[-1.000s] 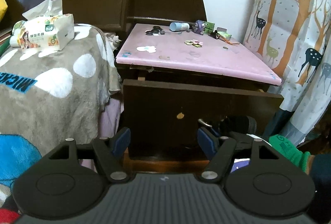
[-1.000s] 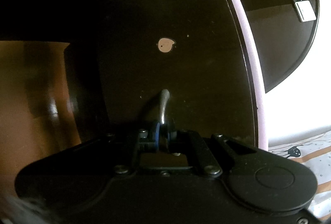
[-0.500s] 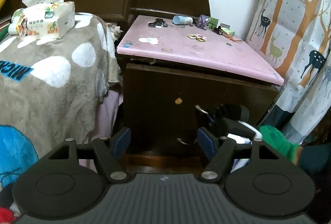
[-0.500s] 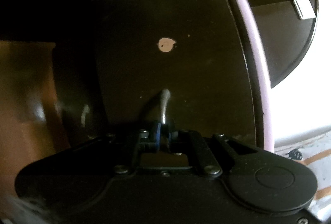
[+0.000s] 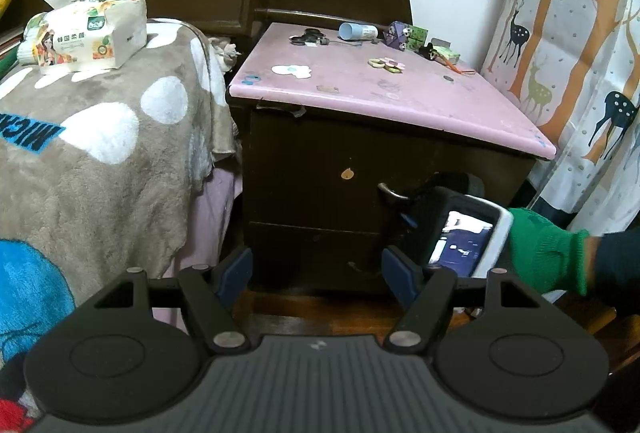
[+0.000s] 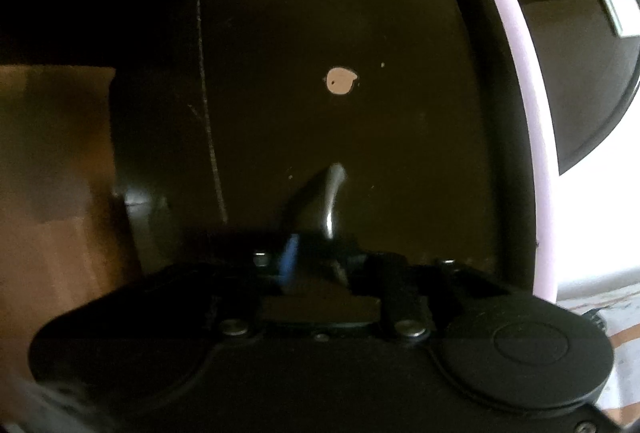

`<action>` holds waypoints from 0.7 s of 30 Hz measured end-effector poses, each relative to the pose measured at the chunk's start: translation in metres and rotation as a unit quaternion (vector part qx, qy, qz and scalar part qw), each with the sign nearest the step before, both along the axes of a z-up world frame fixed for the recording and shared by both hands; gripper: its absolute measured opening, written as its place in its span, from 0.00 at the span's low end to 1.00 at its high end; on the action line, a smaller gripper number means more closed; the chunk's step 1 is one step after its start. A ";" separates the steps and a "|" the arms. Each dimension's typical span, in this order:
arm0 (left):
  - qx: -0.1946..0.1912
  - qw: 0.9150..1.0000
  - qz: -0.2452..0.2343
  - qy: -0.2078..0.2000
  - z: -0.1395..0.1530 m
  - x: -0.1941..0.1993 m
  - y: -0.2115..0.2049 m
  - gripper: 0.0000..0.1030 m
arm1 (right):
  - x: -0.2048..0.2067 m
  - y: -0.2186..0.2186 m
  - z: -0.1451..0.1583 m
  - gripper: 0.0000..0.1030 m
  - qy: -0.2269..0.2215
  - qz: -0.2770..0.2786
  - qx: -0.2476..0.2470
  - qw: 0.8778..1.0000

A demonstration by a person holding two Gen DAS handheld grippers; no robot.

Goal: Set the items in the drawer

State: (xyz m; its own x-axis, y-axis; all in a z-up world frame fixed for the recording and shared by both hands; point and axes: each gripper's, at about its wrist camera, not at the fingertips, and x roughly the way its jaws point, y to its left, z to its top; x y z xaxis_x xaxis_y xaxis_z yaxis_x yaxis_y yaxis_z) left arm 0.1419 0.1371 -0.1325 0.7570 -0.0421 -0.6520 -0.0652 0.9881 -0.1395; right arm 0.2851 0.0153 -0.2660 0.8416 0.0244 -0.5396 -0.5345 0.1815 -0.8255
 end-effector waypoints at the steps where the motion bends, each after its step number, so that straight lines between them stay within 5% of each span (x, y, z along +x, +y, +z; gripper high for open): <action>1: 0.000 1.000 0.000 0.002 0.000 0.000 0.000 0.69 | -0.001 -0.004 0.003 0.44 0.016 -0.017 0.017 1.000; 5: 0.003 1.000 0.001 0.010 -0.003 0.002 -0.003 0.69 | -0.003 -0.025 0.024 0.69 0.103 -0.122 0.115 0.981; 10: 0.005 0.999 0.002 0.032 -0.009 0.004 -0.010 0.69 | -0.018 -0.060 0.048 0.78 0.208 -0.256 0.246 0.911; 16: 0.026 0.999 -0.008 0.045 -0.010 0.001 -0.030 0.69 | -0.061 -0.087 0.078 0.80 0.228 -0.321 0.343 0.853; 21: 0.007 0.998 -0.005 0.058 -0.008 -0.004 -0.040 0.69 | -0.102 -0.113 0.121 0.83 0.224 -0.359 0.384 0.820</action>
State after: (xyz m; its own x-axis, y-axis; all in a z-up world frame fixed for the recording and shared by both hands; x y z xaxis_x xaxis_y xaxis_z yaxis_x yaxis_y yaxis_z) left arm 0.1375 0.0970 -0.1407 0.6757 -0.0394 -0.7362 -0.0699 0.9907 -0.1172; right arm 0.1828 -0.0976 -0.1454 0.5090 0.0863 -0.8564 -0.2797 0.9575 -0.0697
